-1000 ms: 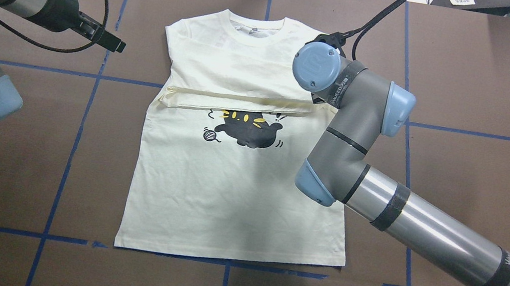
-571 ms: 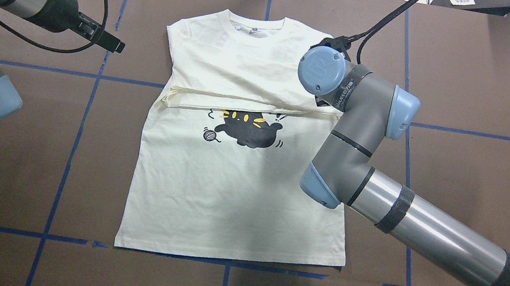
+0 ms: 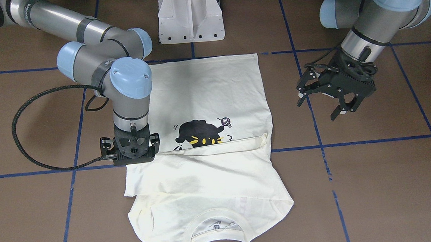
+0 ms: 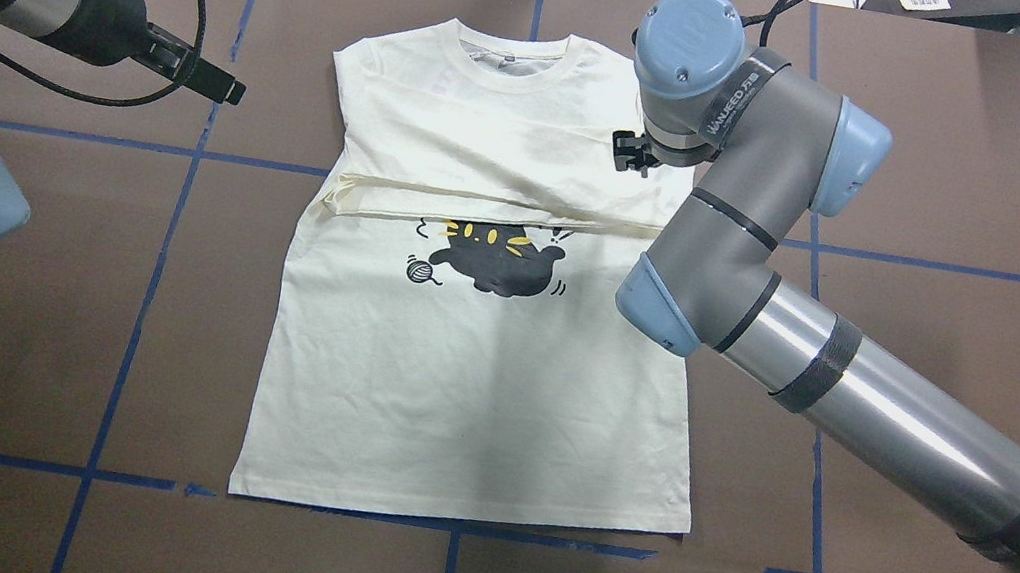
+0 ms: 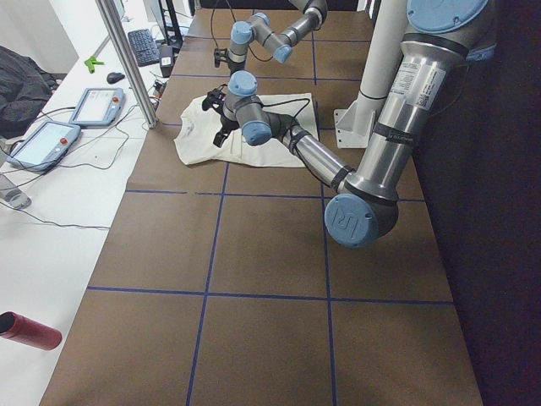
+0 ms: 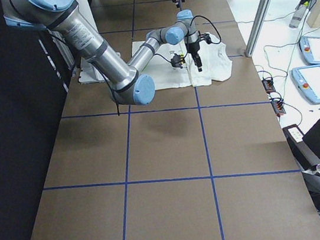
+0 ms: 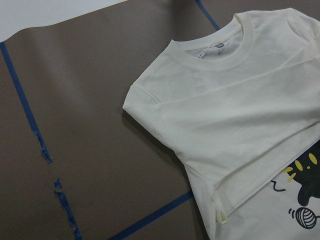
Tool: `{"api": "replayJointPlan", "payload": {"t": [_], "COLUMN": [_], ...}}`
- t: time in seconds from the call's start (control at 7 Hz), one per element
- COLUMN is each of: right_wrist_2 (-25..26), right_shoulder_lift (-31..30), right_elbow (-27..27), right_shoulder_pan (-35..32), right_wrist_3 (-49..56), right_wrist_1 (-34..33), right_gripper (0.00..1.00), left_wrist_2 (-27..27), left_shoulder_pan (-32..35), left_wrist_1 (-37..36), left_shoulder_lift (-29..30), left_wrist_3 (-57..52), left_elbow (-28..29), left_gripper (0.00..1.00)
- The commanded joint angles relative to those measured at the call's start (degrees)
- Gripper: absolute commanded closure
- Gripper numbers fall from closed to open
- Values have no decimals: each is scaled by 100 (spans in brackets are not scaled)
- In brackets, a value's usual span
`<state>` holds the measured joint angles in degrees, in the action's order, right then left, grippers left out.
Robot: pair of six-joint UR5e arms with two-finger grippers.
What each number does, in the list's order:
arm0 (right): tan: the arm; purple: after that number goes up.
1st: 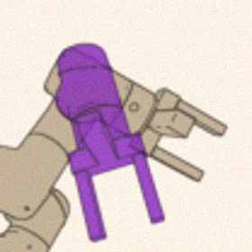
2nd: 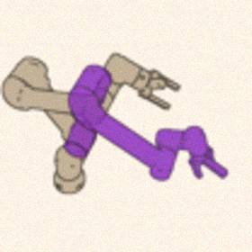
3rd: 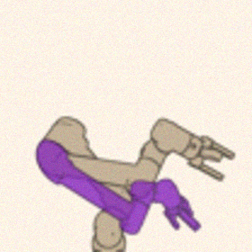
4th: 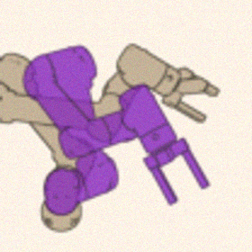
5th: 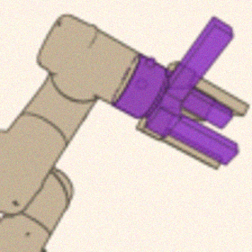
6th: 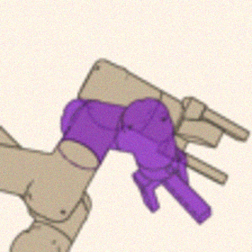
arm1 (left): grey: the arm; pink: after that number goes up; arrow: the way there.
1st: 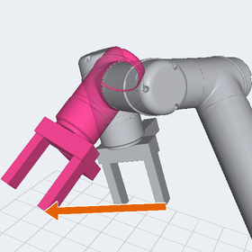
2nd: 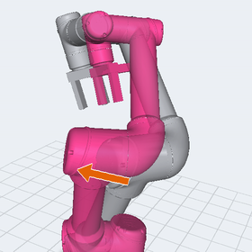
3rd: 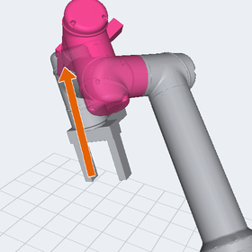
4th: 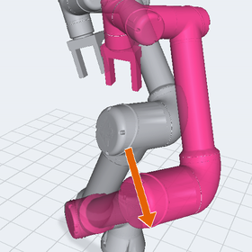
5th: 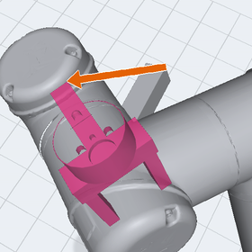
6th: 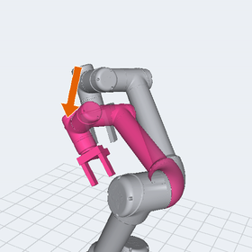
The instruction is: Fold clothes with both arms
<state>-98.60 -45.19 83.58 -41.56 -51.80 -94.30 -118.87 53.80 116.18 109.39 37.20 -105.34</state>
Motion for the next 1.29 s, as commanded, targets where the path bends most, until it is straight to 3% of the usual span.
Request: {"api": "replayJointPlan", "payload": {"t": [0.0, 0.29, 0.43, 0.57, 0.71, 0.86, 1.14], "right_wrist_2": [-335, -318, -266, -134, 345, 1046, 1237], "right_shoulder_lift": [-713, -2049, -2551, -3182, -3824, -4196, -4279], "right_elbow": [995, 2744, 3326, 3419, 3533, 3716, 3876], "right_shoulder_pan": [-2, 453, 795, 1207, 1629, 2138, 2424], "right_wrist_3": [-933, -2246, -3203, -4205, -5042, -5337, -5822], "right_wrist_1": [699, 931, 1244, 2100, 2918, 2978, 2979], "right_gripper": [0, 0, 0, 1, 4, 5, 8], "left_wrist_2": [39, 66, 161, 484, 670, 950, 1828], "left_shoulder_pan": [-158, -536, -755, -1088, -1352, -1685, -2773], "left_wrist_1": [-7, 211, 622, 1243, 1841, 1873, 1856], "left_shoulder_lift": [-111, -443, -741, -1162, -1566, -1770, -1895], "left_wrist_3": [785, 1270, 1646, 2190, 3004, 3230, 4125], "left_elbow": [-259, -355, -390, -417, -460, -539, -689], "left_gripper": [0, 0, 0, 3, 20, 26, 27]}}
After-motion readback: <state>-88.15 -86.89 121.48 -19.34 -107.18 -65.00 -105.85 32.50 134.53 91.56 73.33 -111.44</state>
